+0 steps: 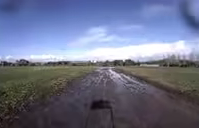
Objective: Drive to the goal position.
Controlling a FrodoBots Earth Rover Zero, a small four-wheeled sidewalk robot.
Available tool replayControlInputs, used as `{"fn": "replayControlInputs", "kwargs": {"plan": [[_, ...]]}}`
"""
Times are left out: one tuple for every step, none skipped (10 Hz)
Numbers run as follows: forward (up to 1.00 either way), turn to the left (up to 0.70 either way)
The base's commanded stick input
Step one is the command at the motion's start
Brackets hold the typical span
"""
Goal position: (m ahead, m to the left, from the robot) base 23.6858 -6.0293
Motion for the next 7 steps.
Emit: {"fn": "replayControlInputs", "kwargs": {"plan": [[0.70,0.00],[0.70,0.00],[0.70,0.00],[0.70,0.00],[0.70,0.00],[0.70,0.00],[0.70,0.00]]}}
